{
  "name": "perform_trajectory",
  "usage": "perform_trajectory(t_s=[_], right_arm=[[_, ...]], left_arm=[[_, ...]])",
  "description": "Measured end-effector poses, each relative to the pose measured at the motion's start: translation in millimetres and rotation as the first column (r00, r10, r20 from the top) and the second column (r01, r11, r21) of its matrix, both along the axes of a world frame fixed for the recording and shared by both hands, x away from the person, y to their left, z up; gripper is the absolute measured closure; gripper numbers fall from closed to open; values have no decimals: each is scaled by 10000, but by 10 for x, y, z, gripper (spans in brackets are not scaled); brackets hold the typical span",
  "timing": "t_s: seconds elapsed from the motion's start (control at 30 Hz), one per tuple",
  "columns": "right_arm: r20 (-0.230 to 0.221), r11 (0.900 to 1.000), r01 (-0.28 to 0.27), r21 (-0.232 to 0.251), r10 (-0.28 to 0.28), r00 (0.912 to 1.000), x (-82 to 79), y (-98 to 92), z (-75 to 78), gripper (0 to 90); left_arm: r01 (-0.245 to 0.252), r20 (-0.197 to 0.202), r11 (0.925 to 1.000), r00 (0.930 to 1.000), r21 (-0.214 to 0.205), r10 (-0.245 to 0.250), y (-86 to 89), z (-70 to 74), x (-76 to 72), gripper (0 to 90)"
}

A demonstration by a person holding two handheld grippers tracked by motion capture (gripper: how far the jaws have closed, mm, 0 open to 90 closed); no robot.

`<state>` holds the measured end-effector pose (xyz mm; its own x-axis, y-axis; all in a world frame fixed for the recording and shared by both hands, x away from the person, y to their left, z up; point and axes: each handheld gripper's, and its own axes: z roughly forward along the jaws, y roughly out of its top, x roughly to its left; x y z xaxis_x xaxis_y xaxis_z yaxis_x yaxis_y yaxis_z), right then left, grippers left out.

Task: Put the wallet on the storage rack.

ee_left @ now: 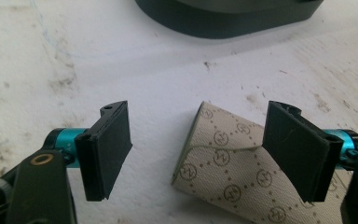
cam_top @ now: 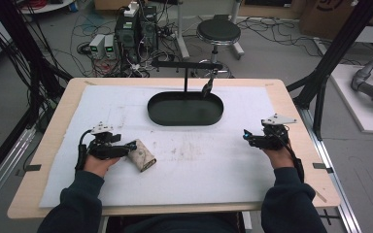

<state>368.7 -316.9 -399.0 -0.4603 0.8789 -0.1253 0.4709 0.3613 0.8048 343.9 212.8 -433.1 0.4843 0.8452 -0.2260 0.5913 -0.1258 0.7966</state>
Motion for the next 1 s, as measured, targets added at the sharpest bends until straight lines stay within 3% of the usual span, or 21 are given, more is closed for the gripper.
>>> perform_trajectory(t_s=[0.17, 0.27, 0.3, 0.4, 0.43, 0.47, 0.5, 0.57, 0.63, 0.7, 0.73, 0.77, 0.8, 0.87, 0.93, 1.0], right_arm=[[19, 10000, 9, 21, -9, 10000, -1, -4, 3, 205], [-5, 10000, 51, 41, -51, 10000, -3, -13, 7, 205], [-9, 10000, 54, 41, -54, 10000, -3, -13, 7, 205], [-17, 10000, 31, -8, -31, 10000, -2, -3, 2, 205], [5, 10000, -12, -45, 12, 10000, -2, 6, -2, 206], [5, 10000, -12, -45, 12, 10000, -2, 6, -2, 206], [-26, 10000, 16, -37, -16, 10000, -6, 12, -1, 206], [-39, 10000, 1, -54, -2, 10000, -10, 13, 2, 206], [13, 10000, -1, -46, 1, 10000, -13, 11, 7, 206], [7, 10000, 46, 13, -46, 10000, -15, 14, 9, 207], [7, 10000, 46, 13, -46, 10000, -15, 14, 9, 207], [-4, 10000, 43, 6, -43, 10000, -16, 12, 10, 207], [-20, 10000, 56, 24, -56, 10000, -17, 12, 11, 207], [21, 10000, 22, 6, -22, 10000, -13, 3, 13, 207], [28, 10000, 73, 0, -73, 10000, -10, -3, 13, 207], [-13, 10000, 95, -14, -95, 10000, -4, -4, 10, 207]], left_arm=[[48, -881, 9999, 9961, -135, -60, 6, -31, 16, 287], [363, -1176, 9986, 9922, -374, -405, 7, -44, 26, 415], [454, -1218, 9978, 9912, -482, -510, 6, -48, 31, 470], [414, -1336, 9972, 9898, -623, -494, 14, -62, 53, 493], [302, -1333, 9974, 9903, -655, -387, 19, -61, 57, 550], [212, -1236, 9984, 9919, -518, -275, 23, -58, 59, 550], [261, -1109, 9986, 9933, -460, -310, 25, -68, 68, 660], [282, -1140, 9978, 9929, -593, -348, 25, -77, 85, 676], [307, -848, 9983, 9958, -492, -348, 14, -60, 85, 720], [167, -751, 9983, 9970, -561, -209, 2, -44, 83, 695], [-125, -692, 9988, 9976, -468, 93, -26, -20, 65, 695], [-492, -824, 9983, 9955, -308, 466, -54, 6, 38, 584], [-954, -933, 9950, 9913, -278, 925, -84, 29, -4, 467], [-1681, -1078, 9857, 9803, -131, 1657, -145, 61, -97, 334], [-2087, -1215, 9780, 9709, -67, 2063, -213, 68, -151, 285], [-2190, -1326, 9754, 9678, -243, 2140, -269, 64, -176, 255]])
